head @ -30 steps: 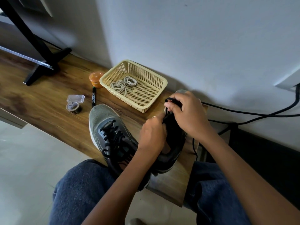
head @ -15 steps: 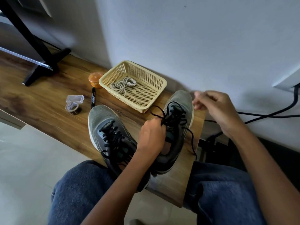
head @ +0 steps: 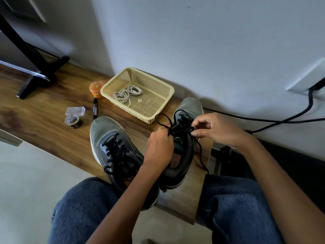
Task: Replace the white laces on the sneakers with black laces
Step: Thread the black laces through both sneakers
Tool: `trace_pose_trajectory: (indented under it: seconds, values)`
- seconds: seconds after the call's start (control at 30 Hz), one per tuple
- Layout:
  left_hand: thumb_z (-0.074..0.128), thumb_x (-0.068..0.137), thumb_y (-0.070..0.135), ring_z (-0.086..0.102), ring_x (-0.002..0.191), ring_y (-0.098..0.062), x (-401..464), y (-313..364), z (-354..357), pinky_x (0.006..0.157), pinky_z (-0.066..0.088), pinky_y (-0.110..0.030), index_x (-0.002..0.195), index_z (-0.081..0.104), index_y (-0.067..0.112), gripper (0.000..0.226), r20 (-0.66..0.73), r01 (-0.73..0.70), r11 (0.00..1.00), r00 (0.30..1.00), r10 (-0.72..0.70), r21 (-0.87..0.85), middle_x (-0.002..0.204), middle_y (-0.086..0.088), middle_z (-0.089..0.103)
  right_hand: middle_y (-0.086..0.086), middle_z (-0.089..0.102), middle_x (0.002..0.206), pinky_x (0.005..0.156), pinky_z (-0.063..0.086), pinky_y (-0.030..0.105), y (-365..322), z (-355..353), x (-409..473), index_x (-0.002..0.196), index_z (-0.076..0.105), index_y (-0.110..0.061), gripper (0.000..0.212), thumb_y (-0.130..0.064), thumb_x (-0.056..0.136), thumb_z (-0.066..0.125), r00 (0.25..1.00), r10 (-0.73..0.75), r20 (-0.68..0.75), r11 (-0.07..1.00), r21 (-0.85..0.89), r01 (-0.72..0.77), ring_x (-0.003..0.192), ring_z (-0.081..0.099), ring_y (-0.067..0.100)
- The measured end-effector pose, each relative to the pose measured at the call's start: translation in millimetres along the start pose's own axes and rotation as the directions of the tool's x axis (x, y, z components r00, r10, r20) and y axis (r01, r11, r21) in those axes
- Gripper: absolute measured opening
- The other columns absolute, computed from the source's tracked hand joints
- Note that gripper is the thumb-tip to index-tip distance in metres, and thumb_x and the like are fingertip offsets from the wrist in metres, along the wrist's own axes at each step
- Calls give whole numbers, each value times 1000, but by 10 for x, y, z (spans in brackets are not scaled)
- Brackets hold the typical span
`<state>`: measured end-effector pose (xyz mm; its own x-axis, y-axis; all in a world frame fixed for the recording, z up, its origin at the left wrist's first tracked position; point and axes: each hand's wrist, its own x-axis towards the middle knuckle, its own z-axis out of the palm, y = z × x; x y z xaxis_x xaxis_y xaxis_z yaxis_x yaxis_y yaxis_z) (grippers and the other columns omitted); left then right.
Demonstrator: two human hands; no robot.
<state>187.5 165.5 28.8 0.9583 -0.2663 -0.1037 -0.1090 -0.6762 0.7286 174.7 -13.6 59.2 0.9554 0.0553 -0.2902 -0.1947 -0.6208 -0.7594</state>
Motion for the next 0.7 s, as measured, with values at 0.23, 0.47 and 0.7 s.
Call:
trace_pose_trajectory:
  seconds: [0.23, 0.47, 0.7]
  values:
    - [41, 95, 9, 48, 72, -28, 21, -34, -1, 63, 32, -33, 66, 36, 19, 31, -3, 61, 998, 998, -61, 8, 69, -2, 45, 1, 67, 91, 74, 48, 15, 54, -118, -131, 93, 64, -1, 7, 2, 88, 61, 990, -42, 135, 940, 341, -6, 81, 59, 2]
    - [43, 96, 10, 56, 81, -33, 11, -10, 0, 66, 37, -34, 74, 41, 16, 23, 10, 66, 998, 998, -66, 5, 77, -5, 52, 4, 72, 83, 75, 52, 18, -9, -52, -69, 90, 55, -7, 8, -1, 94, 53, 999, -18, 39, 915, 403, 1, 80, 63, 6]
    - [41, 96, 10, 58, 81, -36, 15, -35, 8, 68, 44, -40, 84, 55, 9, 19, -8, 67, 998, 998, -67, 1, 83, -14, 60, 2, 58, 55, 53, 46, 23, -61, -70, -102, 79, 55, -9, 16, -1, 93, 55, 1000, 2, -17, 942, 335, 4, 55, 53, 13]
